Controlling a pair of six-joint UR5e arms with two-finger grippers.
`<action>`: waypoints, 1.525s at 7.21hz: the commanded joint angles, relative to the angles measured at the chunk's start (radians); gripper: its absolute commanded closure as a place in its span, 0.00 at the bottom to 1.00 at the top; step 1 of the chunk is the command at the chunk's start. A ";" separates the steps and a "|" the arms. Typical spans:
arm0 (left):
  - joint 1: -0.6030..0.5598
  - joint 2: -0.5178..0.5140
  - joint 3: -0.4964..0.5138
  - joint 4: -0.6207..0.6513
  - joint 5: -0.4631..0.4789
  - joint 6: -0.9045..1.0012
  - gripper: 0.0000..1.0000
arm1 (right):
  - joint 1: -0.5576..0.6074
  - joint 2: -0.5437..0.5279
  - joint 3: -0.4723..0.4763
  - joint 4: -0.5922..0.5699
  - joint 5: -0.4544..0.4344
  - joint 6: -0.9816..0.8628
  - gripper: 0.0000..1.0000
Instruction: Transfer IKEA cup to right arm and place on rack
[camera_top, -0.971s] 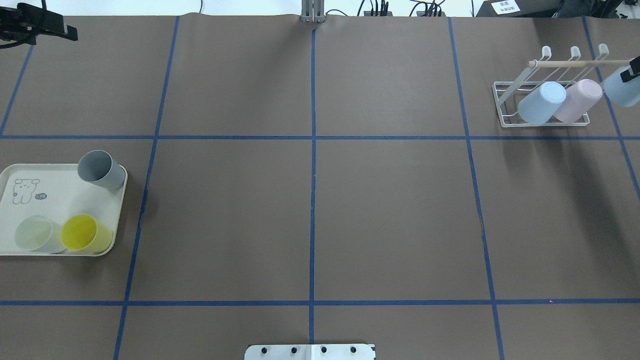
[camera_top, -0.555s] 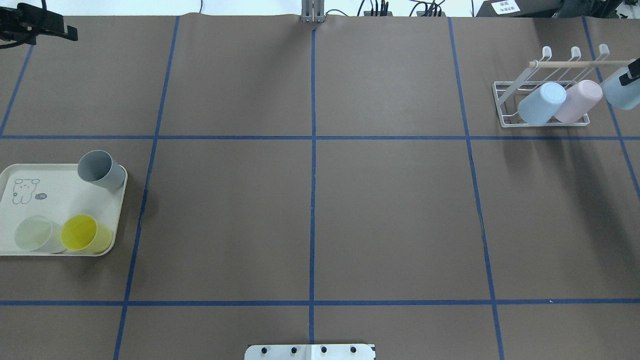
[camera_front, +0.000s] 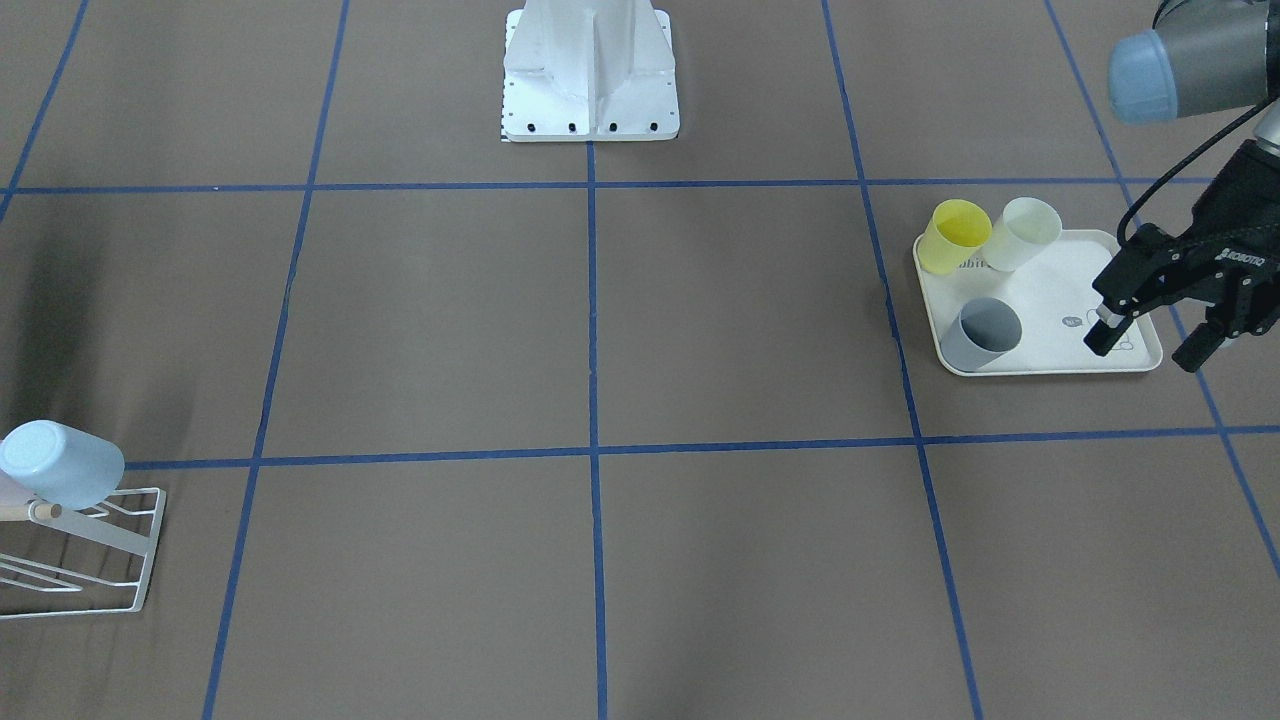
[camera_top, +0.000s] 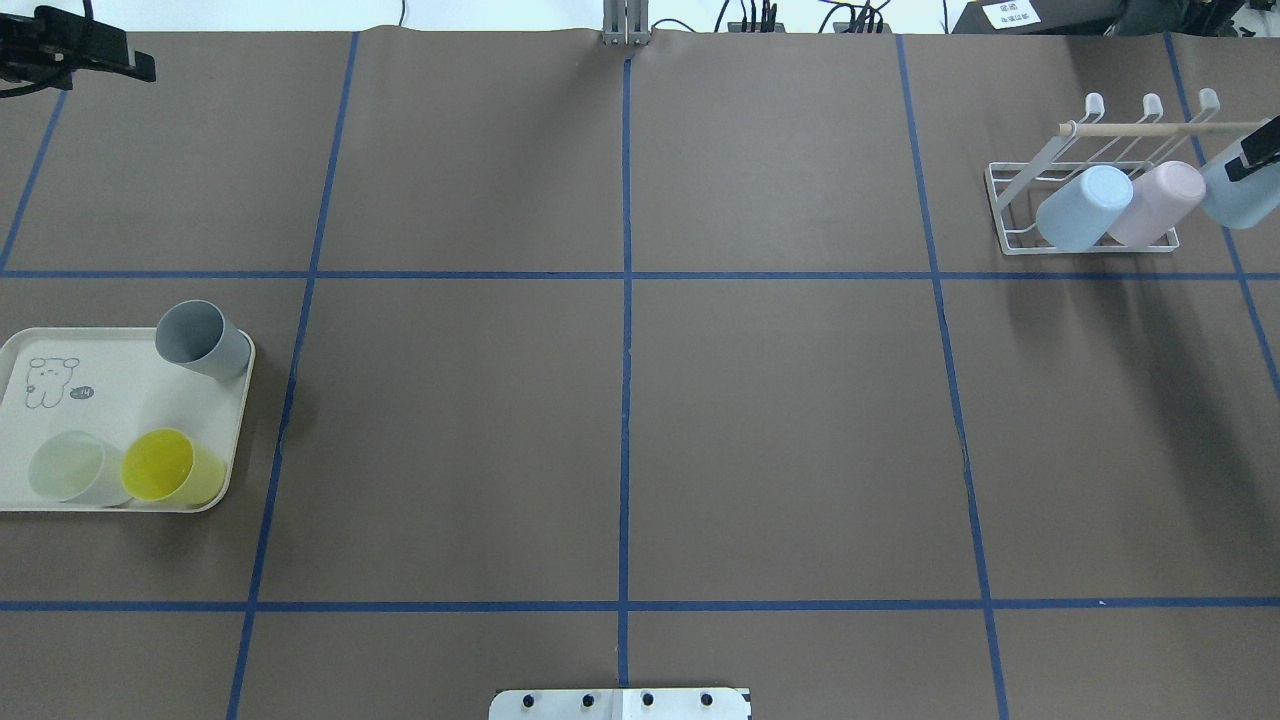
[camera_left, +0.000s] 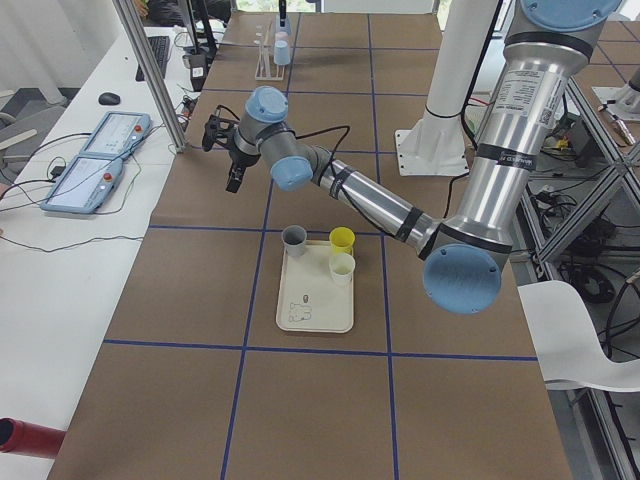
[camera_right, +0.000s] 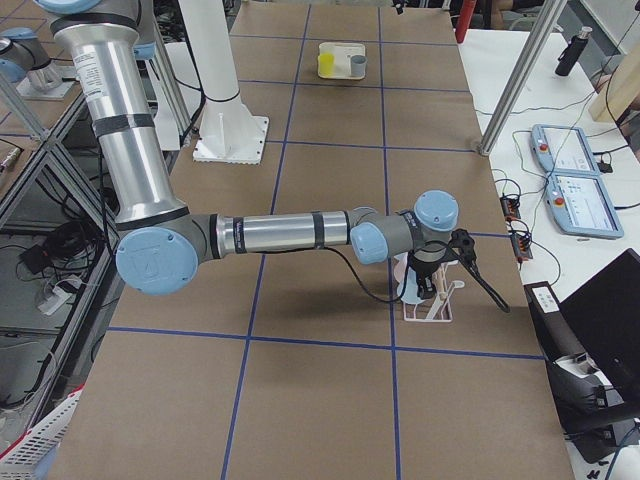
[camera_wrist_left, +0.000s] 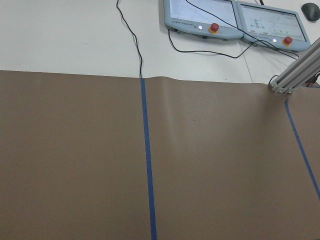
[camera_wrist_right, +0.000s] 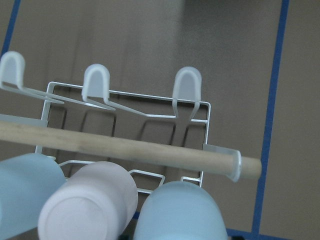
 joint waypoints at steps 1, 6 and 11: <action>0.000 0.000 0.000 0.000 0.000 -0.002 0.00 | -0.012 0.009 -0.015 0.002 0.000 0.000 0.25; -0.003 0.040 -0.028 0.002 0.000 0.019 0.00 | -0.018 0.017 0.003 0.002 0.002 0.009 0.02; 0.024 0.338 -0.112 0.133 0.002 0.190 0.00 | -0.011 -0.105 0.244 0.003 0.048 0.158 0.02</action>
